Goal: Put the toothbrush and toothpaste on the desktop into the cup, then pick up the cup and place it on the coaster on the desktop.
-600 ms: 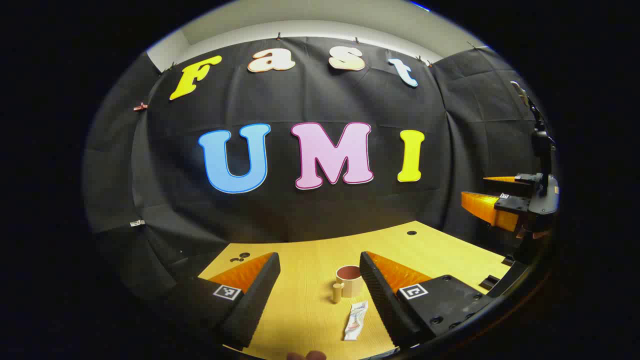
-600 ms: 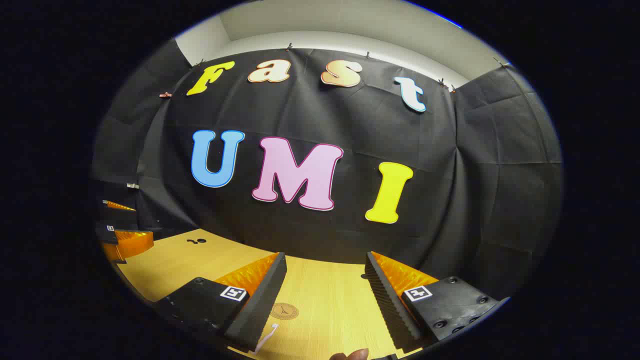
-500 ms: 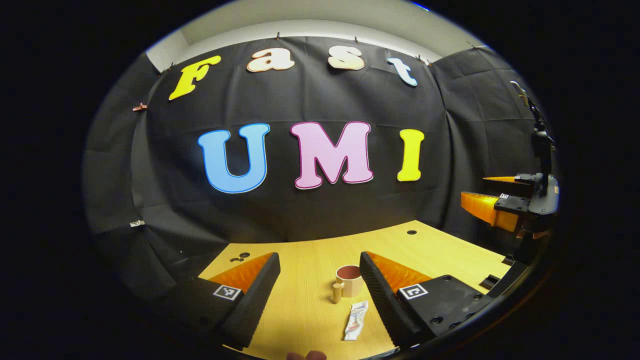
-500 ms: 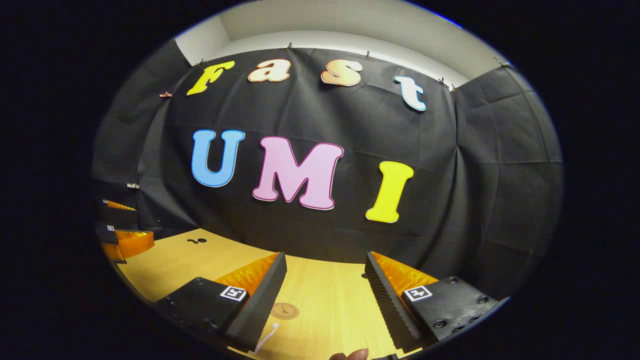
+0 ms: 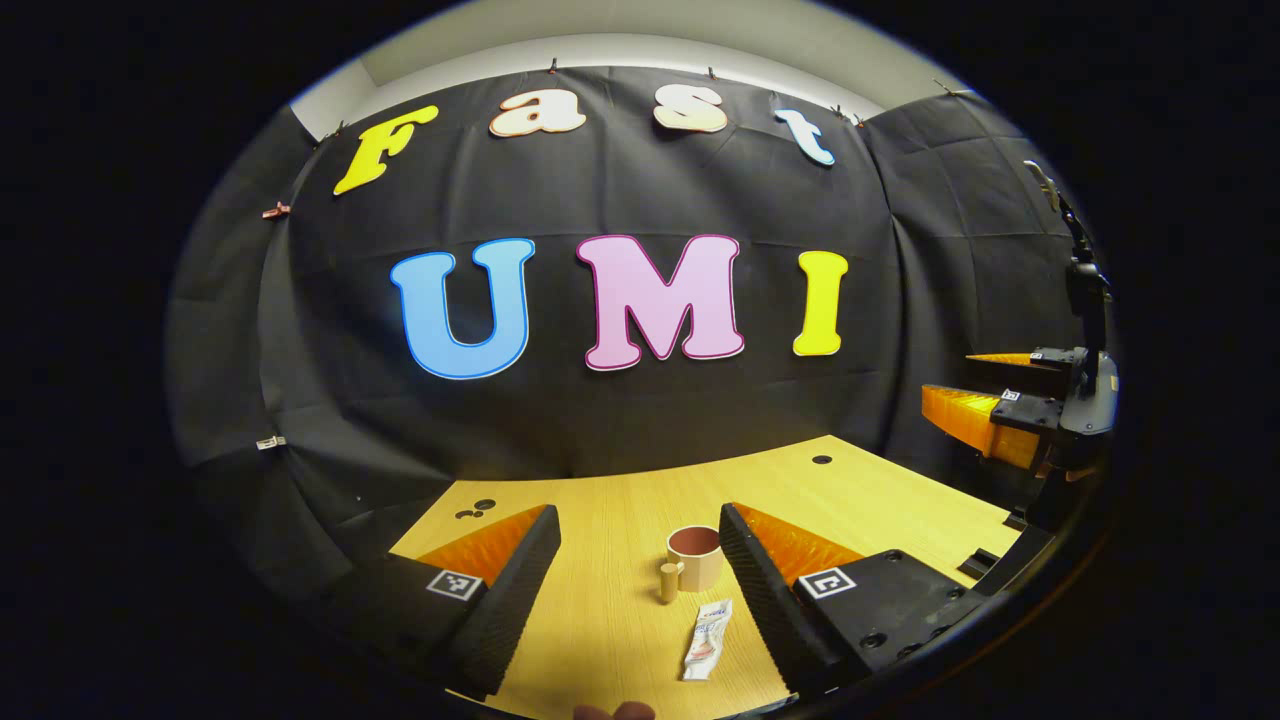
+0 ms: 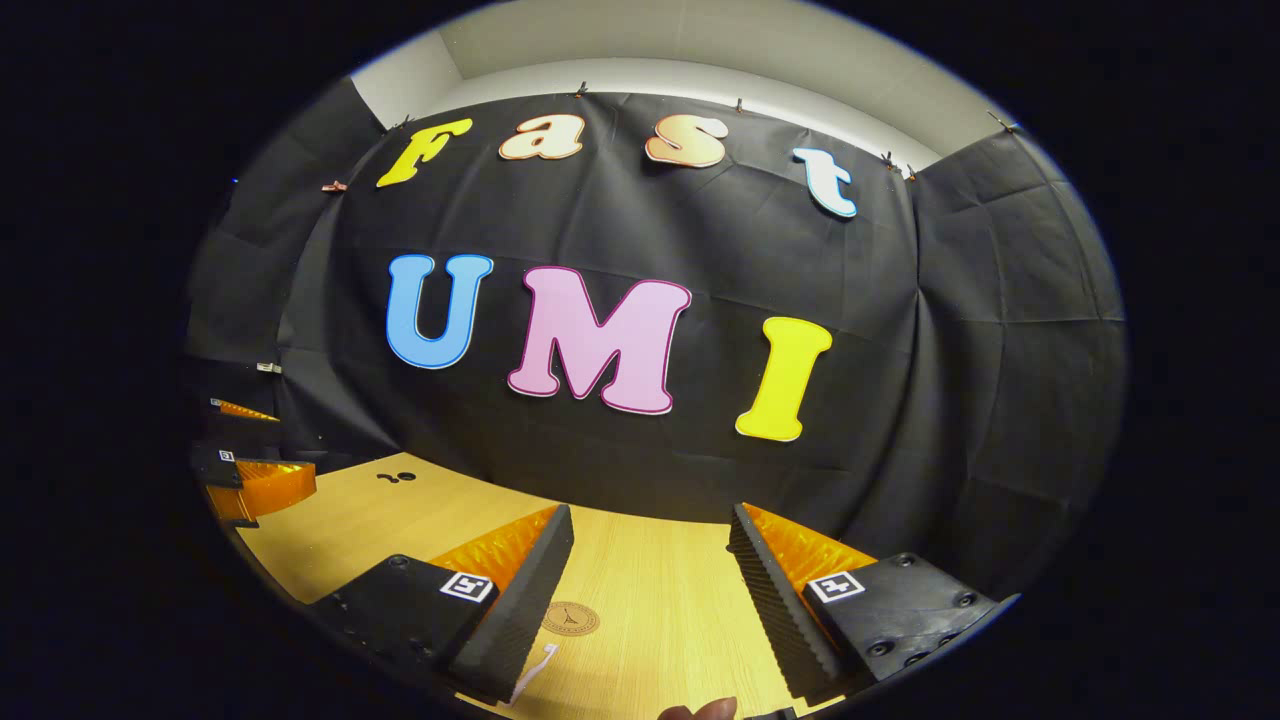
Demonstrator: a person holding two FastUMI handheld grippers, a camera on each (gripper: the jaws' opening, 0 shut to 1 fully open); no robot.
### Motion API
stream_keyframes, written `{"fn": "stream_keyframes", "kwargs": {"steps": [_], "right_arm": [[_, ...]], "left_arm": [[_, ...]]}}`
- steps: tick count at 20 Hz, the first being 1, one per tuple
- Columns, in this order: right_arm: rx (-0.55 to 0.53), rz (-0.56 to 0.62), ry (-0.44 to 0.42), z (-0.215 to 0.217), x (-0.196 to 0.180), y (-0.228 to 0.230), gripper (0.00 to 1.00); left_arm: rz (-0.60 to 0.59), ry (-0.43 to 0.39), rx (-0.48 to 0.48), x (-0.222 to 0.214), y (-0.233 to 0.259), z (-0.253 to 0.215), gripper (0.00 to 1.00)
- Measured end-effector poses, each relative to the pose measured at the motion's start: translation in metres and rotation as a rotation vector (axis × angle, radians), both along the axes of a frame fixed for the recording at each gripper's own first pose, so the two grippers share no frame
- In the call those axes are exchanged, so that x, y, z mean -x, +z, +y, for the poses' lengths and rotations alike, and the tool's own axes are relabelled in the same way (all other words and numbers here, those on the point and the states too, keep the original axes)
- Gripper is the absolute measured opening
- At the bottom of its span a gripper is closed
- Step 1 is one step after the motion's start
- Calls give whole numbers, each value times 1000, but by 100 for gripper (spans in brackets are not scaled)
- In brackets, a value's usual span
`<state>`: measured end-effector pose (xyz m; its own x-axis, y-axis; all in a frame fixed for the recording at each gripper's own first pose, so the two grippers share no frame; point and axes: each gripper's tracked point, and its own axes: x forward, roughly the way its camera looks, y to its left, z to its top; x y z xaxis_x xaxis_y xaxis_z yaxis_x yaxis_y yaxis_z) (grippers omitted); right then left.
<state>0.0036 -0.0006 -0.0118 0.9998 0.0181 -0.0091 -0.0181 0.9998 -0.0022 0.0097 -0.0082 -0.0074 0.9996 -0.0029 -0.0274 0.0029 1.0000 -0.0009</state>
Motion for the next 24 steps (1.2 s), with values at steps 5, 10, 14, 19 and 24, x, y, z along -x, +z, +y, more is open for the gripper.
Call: {"fn": "stream_keyframes", "kwargs": {"steps": [5,10,14,19,24], "right_arm": [[-1,19,11,-2,2,-13,97],[17,30,21,-4,1,-20,97],[12,47,14,-12,-1,-29,97],[18,67,-3,-30,1,-42,97],[15,93,-26,-49,4,-55,97]], "left_arm": [[20,-10,-7,-4,-7,-7,99],[98,-80,-3,-12,-31,-25,99],[218,-129,-2,-24,-72,-40,99],[399,-210,-27,-36,-133,-62,99],[570,-285,-60,-49,-188,-80,97]]}}
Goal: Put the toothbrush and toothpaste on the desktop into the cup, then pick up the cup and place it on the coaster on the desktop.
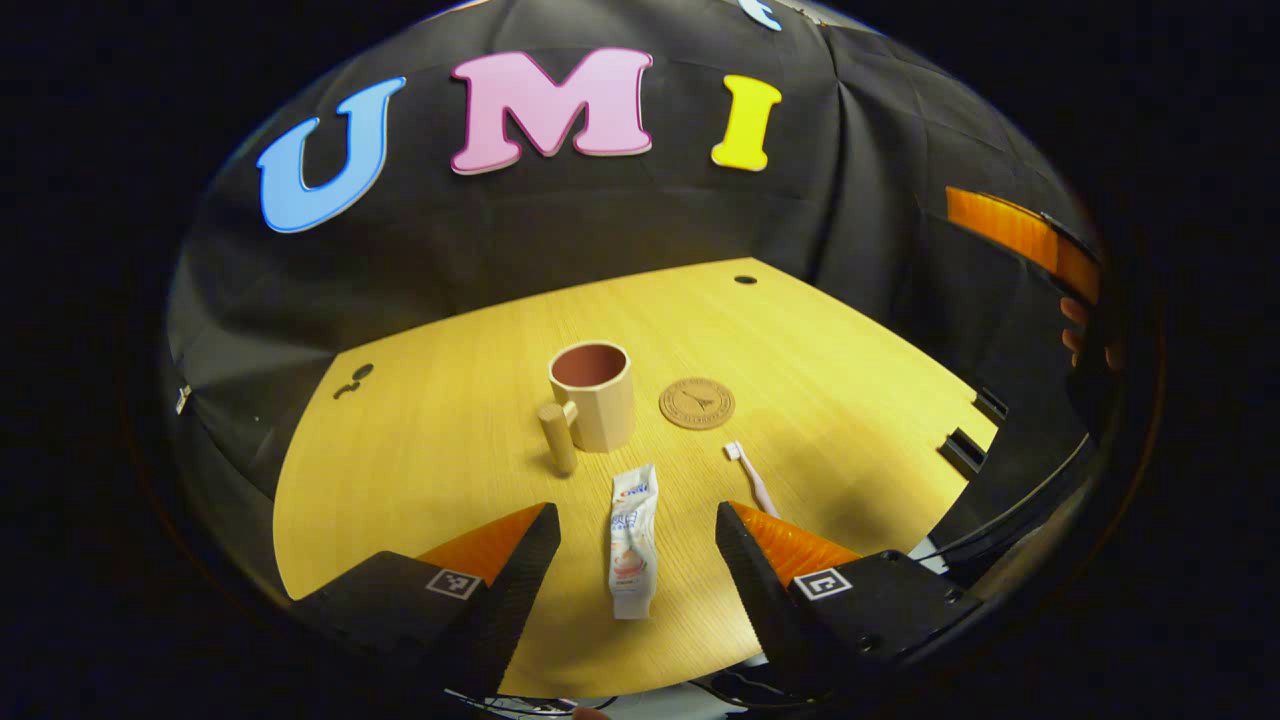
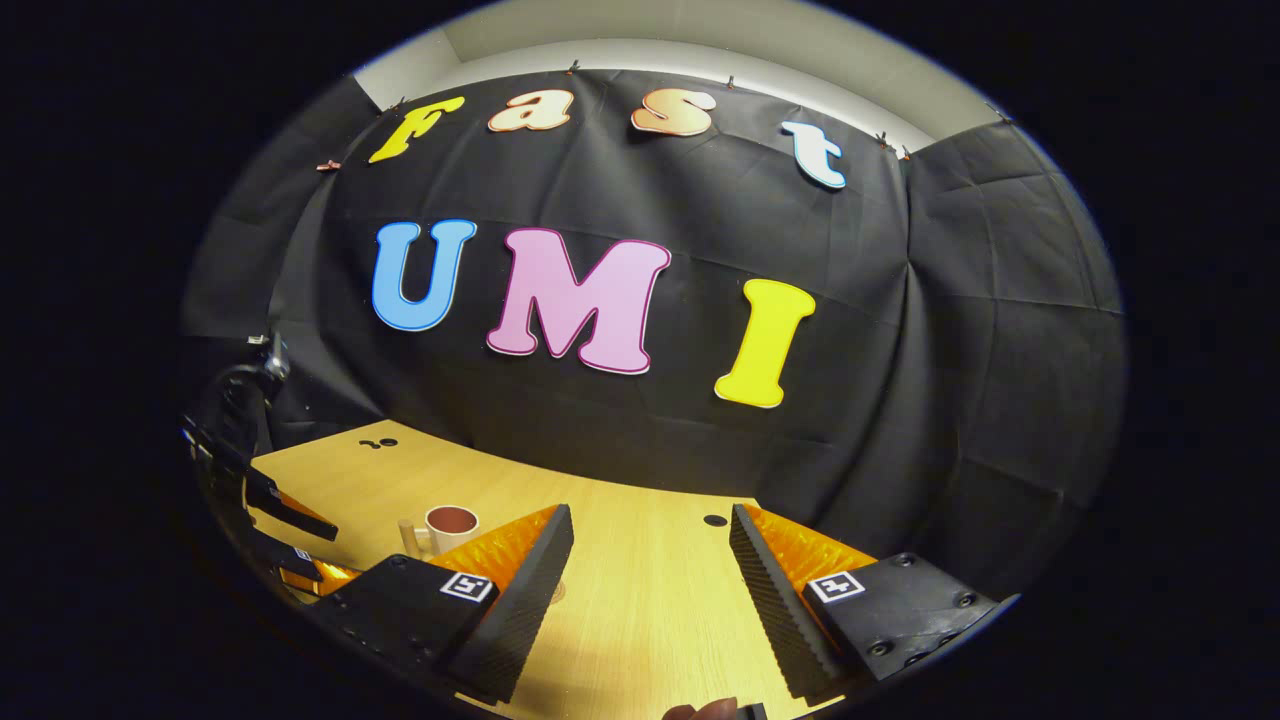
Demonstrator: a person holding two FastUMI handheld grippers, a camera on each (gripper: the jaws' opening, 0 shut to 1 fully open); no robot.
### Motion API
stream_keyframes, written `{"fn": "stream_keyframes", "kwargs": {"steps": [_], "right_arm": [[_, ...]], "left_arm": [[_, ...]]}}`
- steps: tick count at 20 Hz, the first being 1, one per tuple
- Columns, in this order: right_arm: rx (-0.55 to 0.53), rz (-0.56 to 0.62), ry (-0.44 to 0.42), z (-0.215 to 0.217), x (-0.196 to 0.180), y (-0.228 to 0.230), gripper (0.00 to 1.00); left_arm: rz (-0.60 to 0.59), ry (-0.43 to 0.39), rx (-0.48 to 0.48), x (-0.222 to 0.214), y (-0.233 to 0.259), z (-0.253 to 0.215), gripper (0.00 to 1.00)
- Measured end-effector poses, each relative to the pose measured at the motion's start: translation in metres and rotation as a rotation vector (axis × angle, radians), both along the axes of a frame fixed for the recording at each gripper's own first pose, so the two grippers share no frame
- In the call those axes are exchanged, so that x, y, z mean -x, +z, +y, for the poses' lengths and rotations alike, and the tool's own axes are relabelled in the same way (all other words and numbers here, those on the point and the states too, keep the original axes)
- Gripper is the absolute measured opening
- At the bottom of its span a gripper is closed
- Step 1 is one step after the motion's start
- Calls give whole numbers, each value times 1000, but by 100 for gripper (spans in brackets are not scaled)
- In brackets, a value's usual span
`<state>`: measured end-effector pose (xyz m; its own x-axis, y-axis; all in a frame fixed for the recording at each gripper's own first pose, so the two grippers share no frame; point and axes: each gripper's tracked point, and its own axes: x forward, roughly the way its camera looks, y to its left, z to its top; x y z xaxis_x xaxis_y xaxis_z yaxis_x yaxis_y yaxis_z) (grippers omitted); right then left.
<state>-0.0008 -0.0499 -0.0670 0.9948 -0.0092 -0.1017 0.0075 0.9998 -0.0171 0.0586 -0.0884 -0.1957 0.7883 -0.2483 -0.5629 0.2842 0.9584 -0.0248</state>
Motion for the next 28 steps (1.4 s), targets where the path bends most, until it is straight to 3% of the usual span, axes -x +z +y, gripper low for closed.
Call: {"fn": "stream_keyframes", "kwargs": {"steps": [5,17,21,23,24,27,28], "right_arm": [[-4,28,-19,-18,4,-15,97],[-46,107,-77,-54,11,-45,100],[-42,132,-73,-56,16,-54,97],[-39,146,-60,-52,16,-57,97],[-41,152,-54,-49,18,-58,97],[-64,191,-18,-32,19,-66,97],[-74,210,-1,-26,21,-69,97]], "left_arm": [[164,19,-1,-19,-51,2,94],[385,19,-51,-57,-110,4,86],[390,2,-64,-60,-112,-4,72],[409,-12,-70,-58,-113,-8,53],[417,-12,-69,-57,-111,-10,49],[447,-3,-41,-55,-111,-11,48],[456,8,-27,-56,-112,-11,32]]}}
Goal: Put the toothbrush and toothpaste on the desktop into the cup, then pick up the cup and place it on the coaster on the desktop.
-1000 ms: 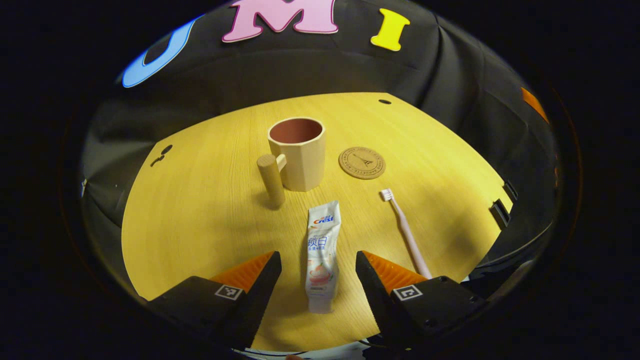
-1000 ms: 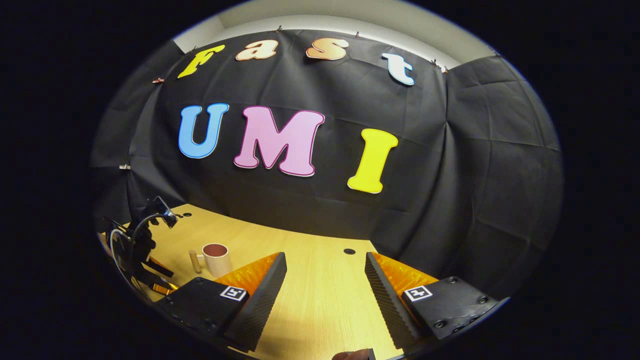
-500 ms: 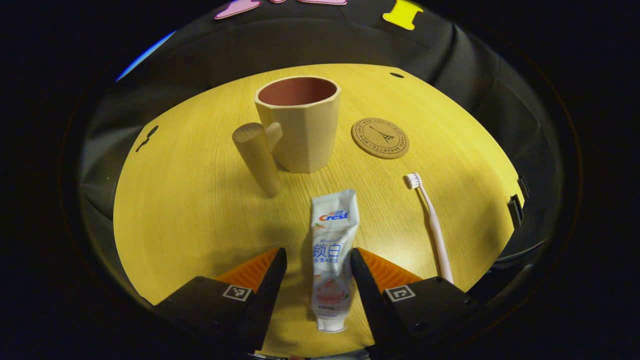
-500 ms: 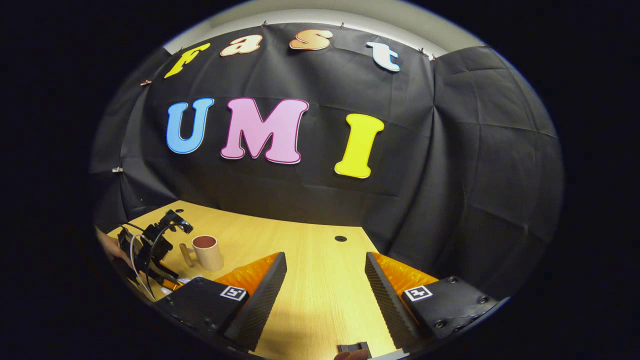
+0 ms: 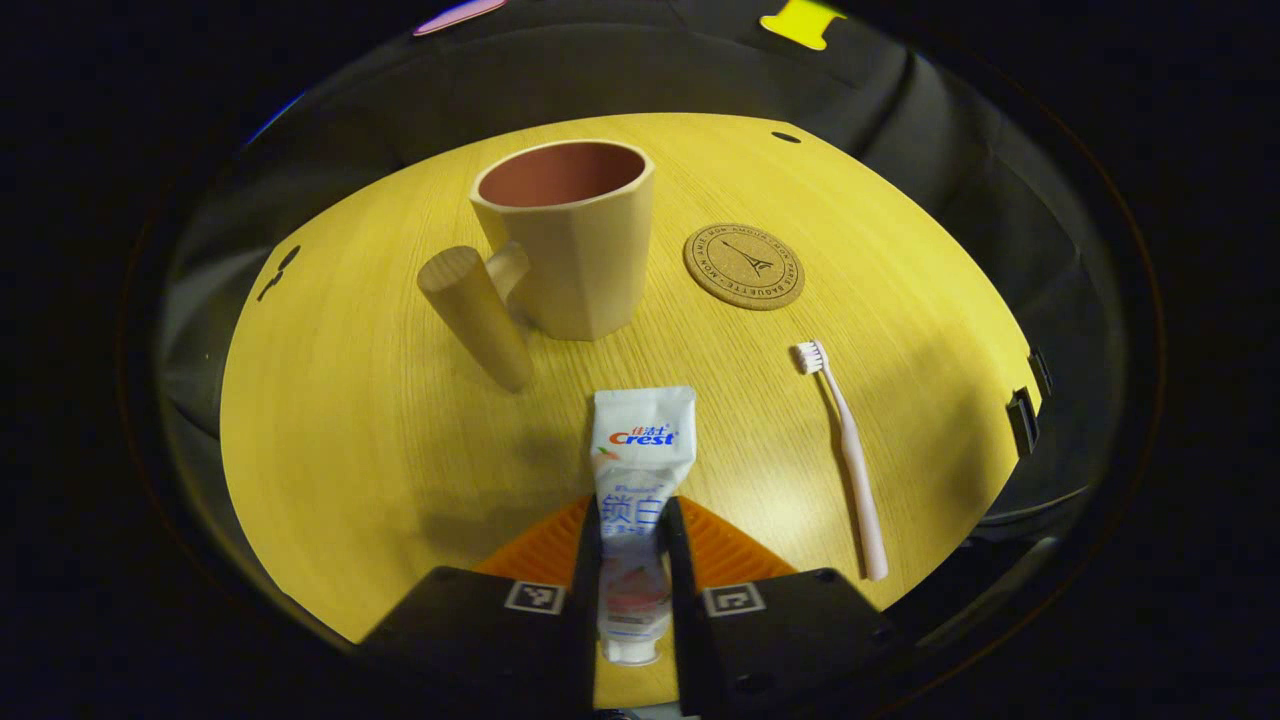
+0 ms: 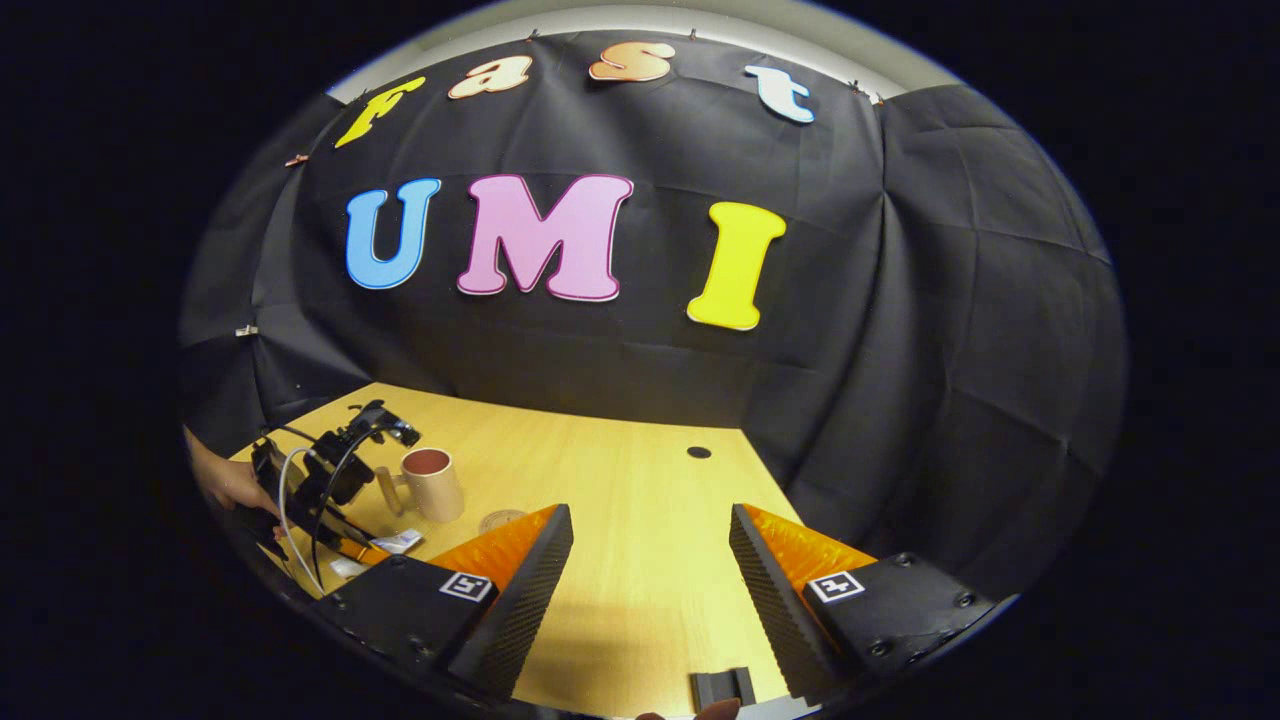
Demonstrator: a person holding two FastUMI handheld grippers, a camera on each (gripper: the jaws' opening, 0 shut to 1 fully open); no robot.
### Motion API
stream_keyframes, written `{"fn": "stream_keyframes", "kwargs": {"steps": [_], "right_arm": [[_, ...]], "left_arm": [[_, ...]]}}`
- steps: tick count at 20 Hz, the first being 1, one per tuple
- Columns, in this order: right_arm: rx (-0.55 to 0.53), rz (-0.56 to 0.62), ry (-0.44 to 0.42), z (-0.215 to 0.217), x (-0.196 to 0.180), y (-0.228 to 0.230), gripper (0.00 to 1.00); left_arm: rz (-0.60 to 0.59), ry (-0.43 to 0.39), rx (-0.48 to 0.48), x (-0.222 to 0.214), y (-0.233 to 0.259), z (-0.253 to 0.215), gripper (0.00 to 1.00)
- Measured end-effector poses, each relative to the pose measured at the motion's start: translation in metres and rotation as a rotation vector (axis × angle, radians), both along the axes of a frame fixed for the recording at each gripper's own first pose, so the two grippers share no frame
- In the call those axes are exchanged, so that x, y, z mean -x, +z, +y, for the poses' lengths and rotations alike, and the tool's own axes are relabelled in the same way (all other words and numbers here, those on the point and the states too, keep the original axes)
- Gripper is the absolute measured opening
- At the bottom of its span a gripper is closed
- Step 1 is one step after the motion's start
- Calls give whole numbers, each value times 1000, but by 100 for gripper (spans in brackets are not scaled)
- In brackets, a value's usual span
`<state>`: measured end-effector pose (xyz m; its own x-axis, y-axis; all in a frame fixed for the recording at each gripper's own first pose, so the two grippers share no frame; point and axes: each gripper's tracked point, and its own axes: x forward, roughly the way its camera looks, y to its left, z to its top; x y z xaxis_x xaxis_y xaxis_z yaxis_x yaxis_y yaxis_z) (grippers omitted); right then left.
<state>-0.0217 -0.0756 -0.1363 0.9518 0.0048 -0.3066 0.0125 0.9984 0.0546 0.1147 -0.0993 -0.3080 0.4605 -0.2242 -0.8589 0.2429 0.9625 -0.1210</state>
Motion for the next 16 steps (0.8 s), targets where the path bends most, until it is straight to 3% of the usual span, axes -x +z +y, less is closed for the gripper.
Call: {"fn": "stream_keyframes", "kwargs": {"steps": [1,6,11,16], "right_arm": [[-16,22,18,7,2,-6,97],[-127,186,84,45,5,-41,97],[-203,333,100,72,1,-68,97],[-200,454,161,107,-1,-96,97]], "left_arm": [[-1,11,14,0,2,1,27],[-11,11,69,6,6,2,21],[-80,0,123,18,31,8,21],[-130,40,182,41,67,26,21]]}}
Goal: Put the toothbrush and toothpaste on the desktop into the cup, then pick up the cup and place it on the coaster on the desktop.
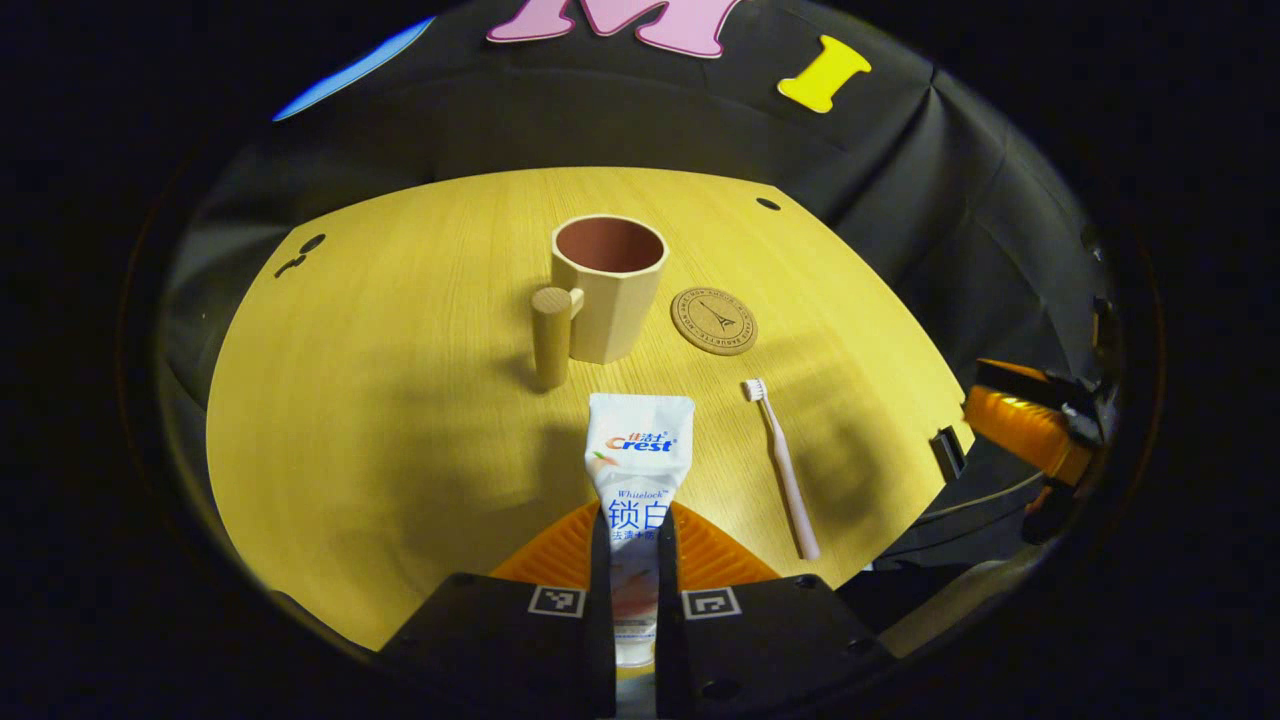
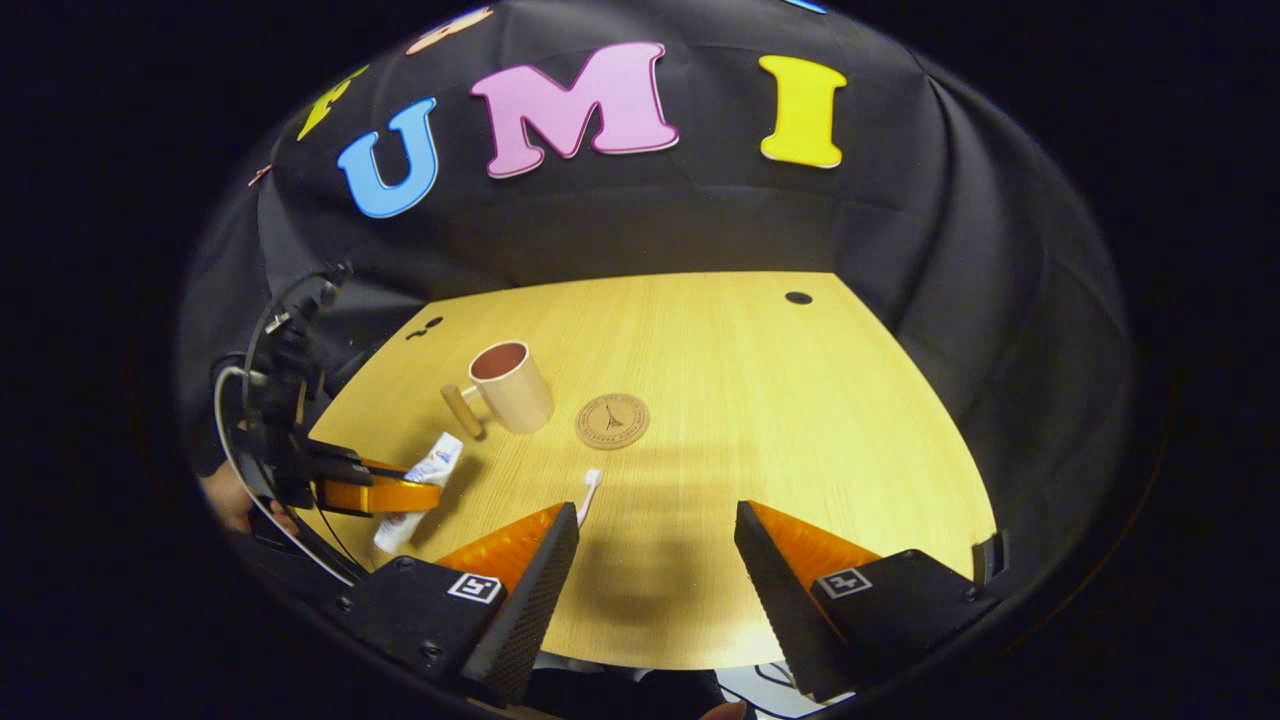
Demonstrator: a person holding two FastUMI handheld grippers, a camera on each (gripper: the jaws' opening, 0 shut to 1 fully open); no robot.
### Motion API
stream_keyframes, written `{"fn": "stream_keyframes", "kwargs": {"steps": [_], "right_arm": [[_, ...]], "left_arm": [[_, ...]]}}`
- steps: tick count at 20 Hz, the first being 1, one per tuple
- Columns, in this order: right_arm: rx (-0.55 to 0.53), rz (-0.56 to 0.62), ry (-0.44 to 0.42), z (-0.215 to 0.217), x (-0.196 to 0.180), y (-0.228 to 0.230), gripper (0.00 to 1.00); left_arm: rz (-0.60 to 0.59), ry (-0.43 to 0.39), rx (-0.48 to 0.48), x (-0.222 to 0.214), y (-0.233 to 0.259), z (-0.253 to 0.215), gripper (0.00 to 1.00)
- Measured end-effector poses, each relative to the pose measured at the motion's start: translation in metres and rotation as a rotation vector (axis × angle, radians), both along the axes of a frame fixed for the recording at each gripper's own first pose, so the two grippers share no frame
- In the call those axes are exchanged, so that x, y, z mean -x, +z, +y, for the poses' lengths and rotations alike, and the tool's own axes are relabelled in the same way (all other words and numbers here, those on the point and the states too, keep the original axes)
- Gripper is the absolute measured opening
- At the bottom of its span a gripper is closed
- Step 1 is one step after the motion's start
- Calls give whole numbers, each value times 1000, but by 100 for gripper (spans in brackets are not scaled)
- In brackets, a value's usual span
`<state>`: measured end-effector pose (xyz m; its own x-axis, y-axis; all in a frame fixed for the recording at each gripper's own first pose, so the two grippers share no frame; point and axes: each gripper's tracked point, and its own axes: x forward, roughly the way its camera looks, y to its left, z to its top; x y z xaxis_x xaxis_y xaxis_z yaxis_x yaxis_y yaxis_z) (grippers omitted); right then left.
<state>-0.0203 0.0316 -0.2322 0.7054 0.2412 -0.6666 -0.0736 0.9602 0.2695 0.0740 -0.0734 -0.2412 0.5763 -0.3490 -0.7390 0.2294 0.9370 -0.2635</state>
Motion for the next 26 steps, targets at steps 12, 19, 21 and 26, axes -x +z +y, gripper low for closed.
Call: {"fn": "stream_keyframes", "kwargs": {"steps": [12,19,21,26], "right_arm": [[-1,298,83,73,-19,-80,70],[146,418,118,93,-21,-119,57],[177,441,126,97,-22,-126,54],[146,532,74,105,-17,-126,34]], "left_arm": [[-86,78,59,61,47,51,21],[-90,97,58,73,36,61,20],[-88,107,61,73,36,61,20],[-80,135,64,70,40,64,21]]}}
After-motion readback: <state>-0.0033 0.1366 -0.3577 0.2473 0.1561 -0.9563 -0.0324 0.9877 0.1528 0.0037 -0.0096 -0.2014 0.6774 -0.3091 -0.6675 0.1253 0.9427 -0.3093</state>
